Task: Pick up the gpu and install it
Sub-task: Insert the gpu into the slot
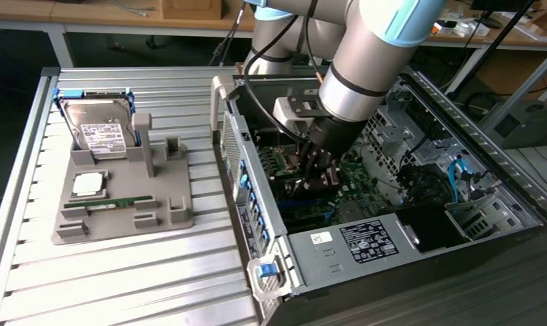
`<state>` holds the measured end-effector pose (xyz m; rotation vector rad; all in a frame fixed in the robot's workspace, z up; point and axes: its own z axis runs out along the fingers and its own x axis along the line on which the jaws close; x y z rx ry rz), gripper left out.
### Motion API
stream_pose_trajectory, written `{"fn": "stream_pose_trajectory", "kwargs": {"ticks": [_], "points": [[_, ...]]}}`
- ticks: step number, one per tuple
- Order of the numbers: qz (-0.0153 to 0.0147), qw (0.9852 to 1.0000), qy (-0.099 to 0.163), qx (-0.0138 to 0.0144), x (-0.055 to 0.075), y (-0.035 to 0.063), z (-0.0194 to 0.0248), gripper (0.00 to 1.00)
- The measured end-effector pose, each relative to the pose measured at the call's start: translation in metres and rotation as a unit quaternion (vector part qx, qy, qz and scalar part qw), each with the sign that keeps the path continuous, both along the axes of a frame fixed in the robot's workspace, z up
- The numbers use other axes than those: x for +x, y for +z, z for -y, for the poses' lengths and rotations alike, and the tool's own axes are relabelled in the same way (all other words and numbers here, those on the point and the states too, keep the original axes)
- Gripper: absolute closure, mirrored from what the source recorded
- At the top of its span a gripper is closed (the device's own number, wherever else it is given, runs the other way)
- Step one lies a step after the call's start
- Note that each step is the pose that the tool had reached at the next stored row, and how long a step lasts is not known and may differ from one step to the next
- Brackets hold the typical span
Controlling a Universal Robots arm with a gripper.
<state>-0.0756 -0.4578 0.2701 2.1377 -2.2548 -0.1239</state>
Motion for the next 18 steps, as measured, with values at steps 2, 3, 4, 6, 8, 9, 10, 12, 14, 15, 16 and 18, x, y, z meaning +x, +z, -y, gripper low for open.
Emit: {"fn": "stream_pose_trajectory", "kwargs": {"ticks": [2, 3, 4, 6, 8, 9, 10, 12, 14, 15, 16, 18], "points": [[-0.0002, 1.0, -0.005, 0.0, 0.0008, 0.0, 0.0001, 0.73], [-0.0004, 1.0, -0.006, 0.0003, 0.0014, -0.0001, 0.0001, 0.73], [-0.0006, 1.0, -0.008, 0.0002, 0.0021, -0.0001, 0.0002, 0.73], [-0.0009, 0.9999, -0.01, 0.0, 0.0034, 0.0, 0.0004, 0.73], [-0.001, 0.9999, -0.015, -0.0001, 0.0034, 0.0001, 0.0004, 0.73], [-0.001, 0.9999, -0.017, -0.0001, 0.0034, 0.0001, 0.0004, 0.73], [-0.001, 0.9998, -0.018, -0.0002, 0.0034, 0.0001, 0.0005, 0.73], [-0.0009, 0.9998, -0.02, -0.0001, 0.0028, 0.0, 0.0008, 0.73], [-0.0009, 0.9998, -0.02, 0.0, 0.0006, -0.0001, 0.0013, 0.73], [-0.0009, 0.9998, -0.02, 0.0, -0.0003, -0.0001, 0.0016, 0.73], [-0.001, 0.9998, -0.02, -0.0001, -0.0004, -0.0001, 0.0017, 0.73], [-0.001, 0.9998, -0.02, -0.0001, -0.0004, -0.0001, 0.0017, 0.73]]}}
